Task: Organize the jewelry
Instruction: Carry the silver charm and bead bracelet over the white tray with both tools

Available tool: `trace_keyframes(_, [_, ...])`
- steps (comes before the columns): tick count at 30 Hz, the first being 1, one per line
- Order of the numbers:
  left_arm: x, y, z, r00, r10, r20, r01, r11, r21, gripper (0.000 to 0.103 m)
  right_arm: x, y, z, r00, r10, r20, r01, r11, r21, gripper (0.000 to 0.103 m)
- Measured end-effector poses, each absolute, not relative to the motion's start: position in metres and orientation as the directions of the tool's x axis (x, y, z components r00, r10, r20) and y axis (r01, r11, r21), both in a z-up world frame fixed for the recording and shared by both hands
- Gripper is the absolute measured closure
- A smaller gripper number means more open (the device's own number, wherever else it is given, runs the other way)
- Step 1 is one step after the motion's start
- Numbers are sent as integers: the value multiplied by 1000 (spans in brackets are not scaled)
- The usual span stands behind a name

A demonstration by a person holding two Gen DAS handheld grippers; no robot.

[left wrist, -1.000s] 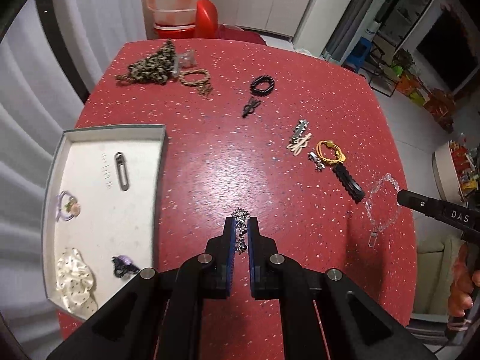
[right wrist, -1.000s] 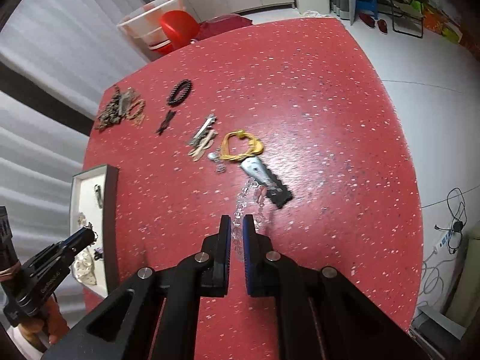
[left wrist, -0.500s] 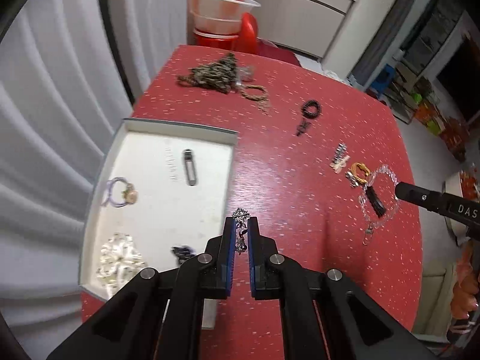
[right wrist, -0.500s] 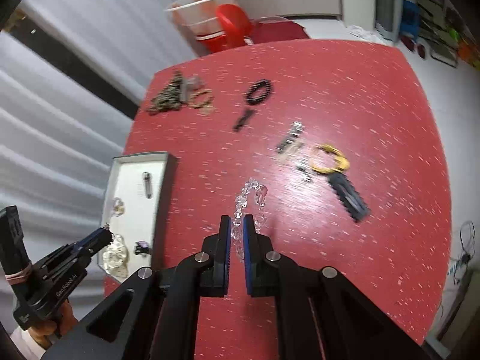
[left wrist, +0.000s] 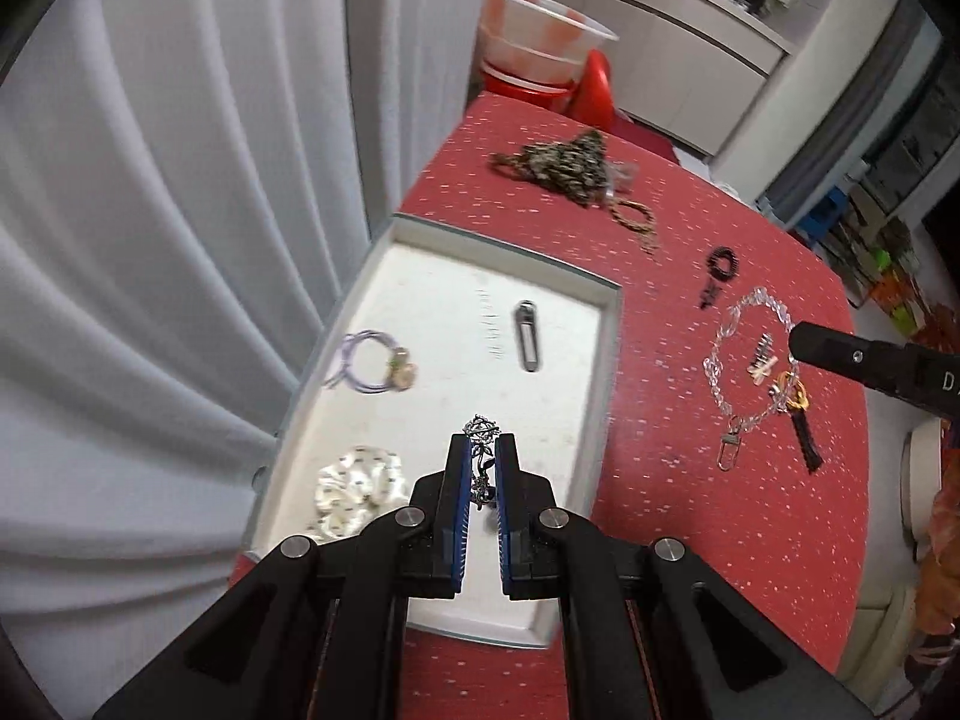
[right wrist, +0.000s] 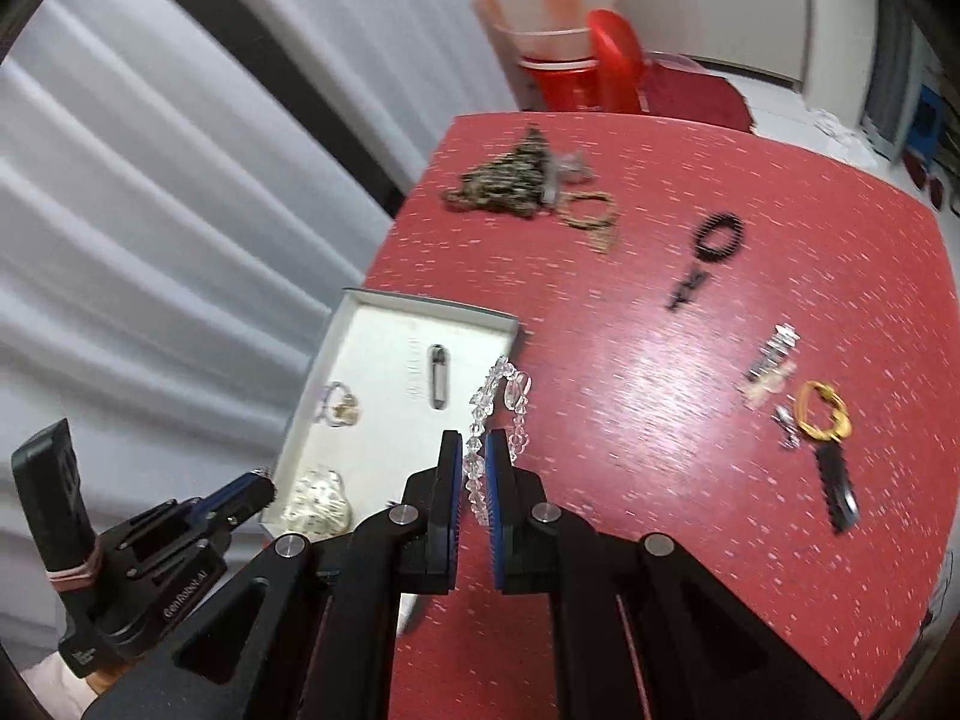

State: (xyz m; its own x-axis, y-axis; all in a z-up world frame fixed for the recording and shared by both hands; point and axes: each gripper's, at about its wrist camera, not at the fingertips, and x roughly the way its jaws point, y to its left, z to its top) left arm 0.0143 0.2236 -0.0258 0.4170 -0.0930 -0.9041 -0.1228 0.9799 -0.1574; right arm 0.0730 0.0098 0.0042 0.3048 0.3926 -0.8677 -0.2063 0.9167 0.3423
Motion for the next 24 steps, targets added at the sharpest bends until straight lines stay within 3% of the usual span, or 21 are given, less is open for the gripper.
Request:
trace_keyframes(12, [24, 260, -43, 414, -63, -908, -180, 972, -149, 94, 89, 79, -12, 233, 451, -862, -291, 878, 381, 95])
trace_keyframes(24, [53, 263, -96, 358, -48, -933, -196, 973, -126, 94, 110, 120, -74, 136, 461, -877, -301, 863, 406, 95])
